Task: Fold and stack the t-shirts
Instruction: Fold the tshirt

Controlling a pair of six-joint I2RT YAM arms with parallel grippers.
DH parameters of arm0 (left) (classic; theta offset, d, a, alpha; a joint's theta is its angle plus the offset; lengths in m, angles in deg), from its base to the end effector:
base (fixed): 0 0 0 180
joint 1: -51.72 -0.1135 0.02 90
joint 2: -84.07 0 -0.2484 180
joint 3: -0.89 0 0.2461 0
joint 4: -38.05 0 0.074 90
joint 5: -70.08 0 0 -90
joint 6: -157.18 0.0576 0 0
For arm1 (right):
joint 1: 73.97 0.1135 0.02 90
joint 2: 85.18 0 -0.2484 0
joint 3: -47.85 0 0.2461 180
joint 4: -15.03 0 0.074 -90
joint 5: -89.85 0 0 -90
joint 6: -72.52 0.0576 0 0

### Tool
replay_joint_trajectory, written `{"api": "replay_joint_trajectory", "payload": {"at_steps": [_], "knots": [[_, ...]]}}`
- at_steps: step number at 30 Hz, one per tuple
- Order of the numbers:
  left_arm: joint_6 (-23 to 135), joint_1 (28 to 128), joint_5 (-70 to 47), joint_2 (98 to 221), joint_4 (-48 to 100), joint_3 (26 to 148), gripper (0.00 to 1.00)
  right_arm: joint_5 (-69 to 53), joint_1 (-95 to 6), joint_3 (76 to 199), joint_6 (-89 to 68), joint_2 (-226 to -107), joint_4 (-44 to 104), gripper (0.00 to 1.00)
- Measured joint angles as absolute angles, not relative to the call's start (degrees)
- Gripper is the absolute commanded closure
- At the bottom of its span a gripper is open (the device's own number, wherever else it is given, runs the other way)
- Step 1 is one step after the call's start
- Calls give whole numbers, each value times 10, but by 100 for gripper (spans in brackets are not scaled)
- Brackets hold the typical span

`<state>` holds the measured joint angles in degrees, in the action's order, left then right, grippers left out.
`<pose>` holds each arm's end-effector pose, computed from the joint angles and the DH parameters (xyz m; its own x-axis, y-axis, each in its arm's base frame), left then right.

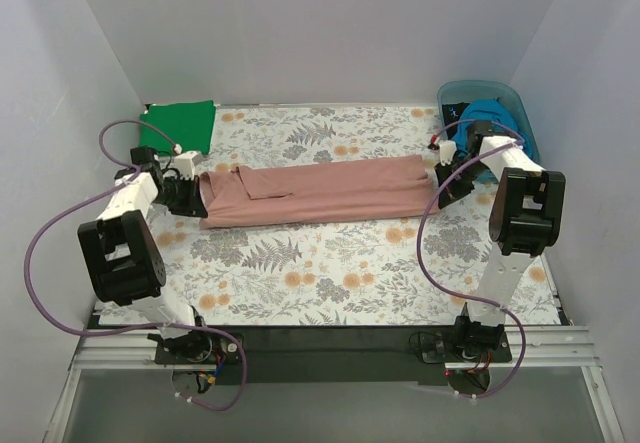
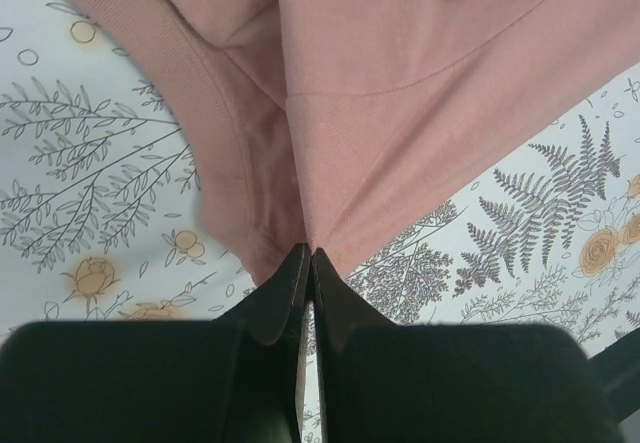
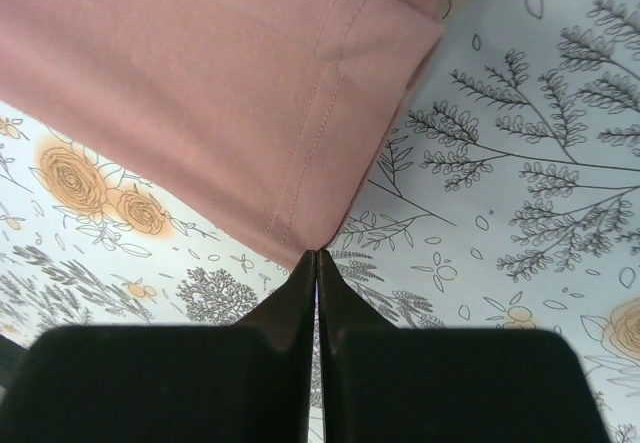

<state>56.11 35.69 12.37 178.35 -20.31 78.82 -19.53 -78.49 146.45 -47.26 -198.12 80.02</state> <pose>0.3036 0.0552 0.1736 -0.8910 -0.4249 -0.1599 -0.2742 0.7844 -0.5563 0.3793 -0.0108 0.1552 -0.8568 -0.4023 -0.3227 -0.4752 0.8589 0.1911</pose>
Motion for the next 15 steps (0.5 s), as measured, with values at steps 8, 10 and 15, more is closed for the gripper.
{"api": "replay_joint_trajectory", "payload": {"at_steps": [8,10,15], "knots": [[593,324,122,1768,-222,780,100,-189,-798,1414,-503,-1972,798,99],[604,323,120,1759,-221,763,100,-190,-800,1391,-511,-1960,797,99],[626,323,104,1747,-215,714,100,-189,-800,1336,-527,-1939,787,99]]}}
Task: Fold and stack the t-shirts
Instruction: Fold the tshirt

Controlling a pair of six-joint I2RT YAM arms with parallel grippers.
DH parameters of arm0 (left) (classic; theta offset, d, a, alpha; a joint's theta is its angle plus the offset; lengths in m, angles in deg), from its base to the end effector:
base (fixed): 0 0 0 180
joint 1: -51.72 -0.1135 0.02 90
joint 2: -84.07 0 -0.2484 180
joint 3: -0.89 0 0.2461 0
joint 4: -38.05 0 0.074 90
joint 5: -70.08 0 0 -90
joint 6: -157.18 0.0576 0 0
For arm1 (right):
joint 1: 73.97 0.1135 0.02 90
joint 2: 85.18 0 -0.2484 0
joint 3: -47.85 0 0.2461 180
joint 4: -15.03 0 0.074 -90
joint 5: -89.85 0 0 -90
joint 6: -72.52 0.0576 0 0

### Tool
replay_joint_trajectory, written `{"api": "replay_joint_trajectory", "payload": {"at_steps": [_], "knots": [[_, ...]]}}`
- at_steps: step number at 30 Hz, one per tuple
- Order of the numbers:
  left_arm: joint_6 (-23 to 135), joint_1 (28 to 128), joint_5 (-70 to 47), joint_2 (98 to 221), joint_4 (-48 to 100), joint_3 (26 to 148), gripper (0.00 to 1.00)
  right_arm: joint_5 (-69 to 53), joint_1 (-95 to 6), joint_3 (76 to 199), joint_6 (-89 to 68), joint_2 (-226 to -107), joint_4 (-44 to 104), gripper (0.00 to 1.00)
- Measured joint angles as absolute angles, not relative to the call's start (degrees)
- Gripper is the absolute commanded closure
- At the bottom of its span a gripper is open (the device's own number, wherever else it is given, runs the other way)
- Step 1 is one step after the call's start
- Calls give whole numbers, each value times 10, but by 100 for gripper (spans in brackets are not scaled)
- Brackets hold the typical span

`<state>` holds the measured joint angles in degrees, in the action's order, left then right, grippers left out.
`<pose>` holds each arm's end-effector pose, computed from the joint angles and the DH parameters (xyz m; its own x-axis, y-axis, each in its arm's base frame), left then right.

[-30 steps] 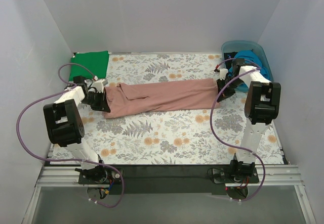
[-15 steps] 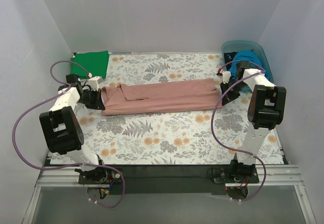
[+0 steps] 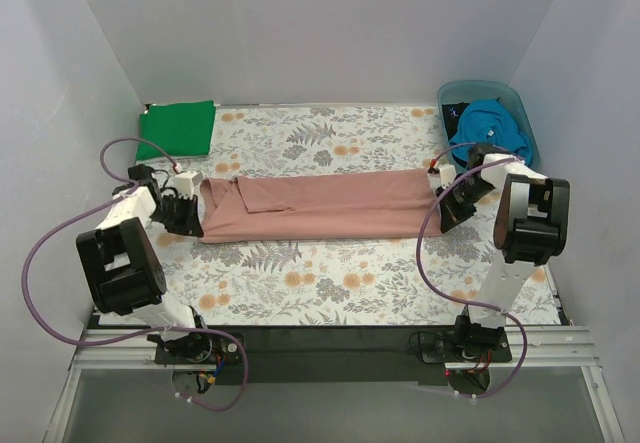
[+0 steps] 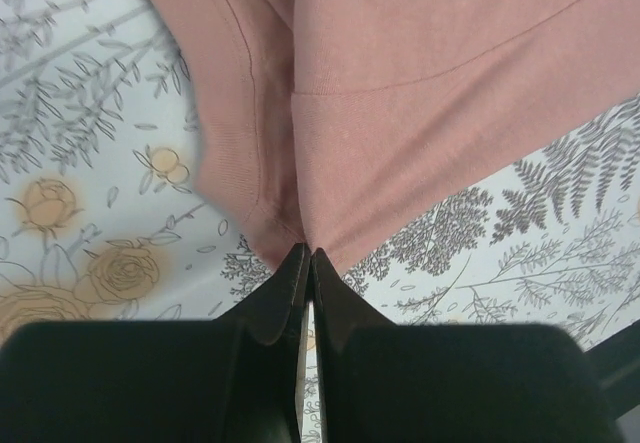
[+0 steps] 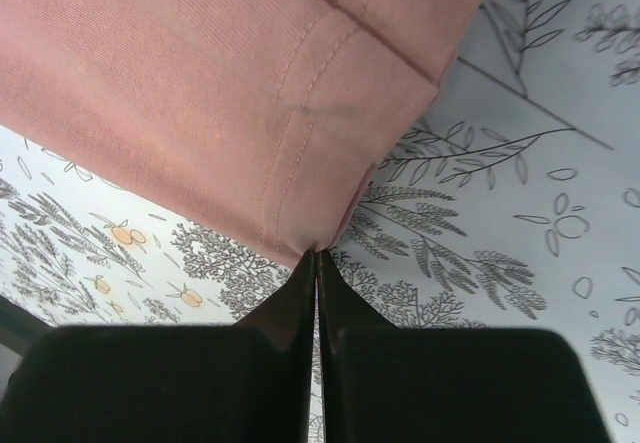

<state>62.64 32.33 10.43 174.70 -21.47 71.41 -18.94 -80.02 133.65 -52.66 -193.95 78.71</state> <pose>0.2701 0.0642 0.1556 -0.9091 -0.3924 -0.1401 -0.2735 0.8157 -0.5097 0.3341 -0.0168 0.1243 -0.8581 -0.4575 -0.2330 -0.5057 0.8317 0.2292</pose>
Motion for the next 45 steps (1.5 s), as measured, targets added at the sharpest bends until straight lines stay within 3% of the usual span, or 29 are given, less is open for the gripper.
{"api": "replay_joint_trajectory", "payload": {"at_steps": [5,6,8,9,10,13,21,28,33,45], "knots": [[643,323,86,1747,-206,666,98,-194,-801,1310,-534,-1922,771,99],[646,323,83,1747,-205,657,91,-194,-801,1306,-536,-1918,769,79],[654,323,77,1747,-207,645,69,-195,-801,1298,-536,-1912,768,54],[652,322,79,1746,-212,643,65,-200,-801,1296,-537,-1907,773,36],[654,321,83,1742,-217,644,62,-206,-800,1295,-539,-1901,782,33],[656,319,93,1721,-237,660,58,-199,-800,1296,-553,-1887,789,33],[599,326,184,1708,-232,831,56,-232,-760,1434,-527,-1870,824,50],[512,402,192,1797,-147,911,58,-305,-593,1618,-440,-1922,783,54],[452,429,187,1887,-118,944,57,-326,-478,1657,-376,-1990,705,55],[345,363,225,1911,-104,994,53,-195,-213,1728,-460,-2106,542,50]]}}
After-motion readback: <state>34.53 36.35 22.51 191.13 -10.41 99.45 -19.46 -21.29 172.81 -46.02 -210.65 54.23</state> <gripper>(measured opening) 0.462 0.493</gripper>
